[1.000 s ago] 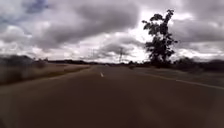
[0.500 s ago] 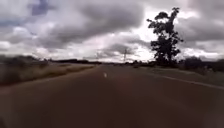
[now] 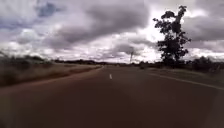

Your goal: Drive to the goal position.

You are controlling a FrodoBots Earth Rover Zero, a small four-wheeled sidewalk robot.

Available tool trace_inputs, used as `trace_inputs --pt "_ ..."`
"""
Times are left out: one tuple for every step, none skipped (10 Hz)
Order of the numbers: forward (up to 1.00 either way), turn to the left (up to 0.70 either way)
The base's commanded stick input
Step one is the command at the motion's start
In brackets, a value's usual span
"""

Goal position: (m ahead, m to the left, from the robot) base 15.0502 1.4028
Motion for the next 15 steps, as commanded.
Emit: trace_inputs --pt "1.00 0.04" --pt "1.00 0.04" --pt "1.00 0.04" --pt "1.00 0.04" --pt "1.00 0.04" --pt "1.00 0.04" --pt "1.00 0.04" --pt "1.00 0.04" --pt "1.00 0.04" --pt "1.00 0.04" --pt "1.00 0.04" --pt "1.00 0.04" --pt "1.00 0.04" --pt "1.00 0.04" --pt "1.00 0.04"
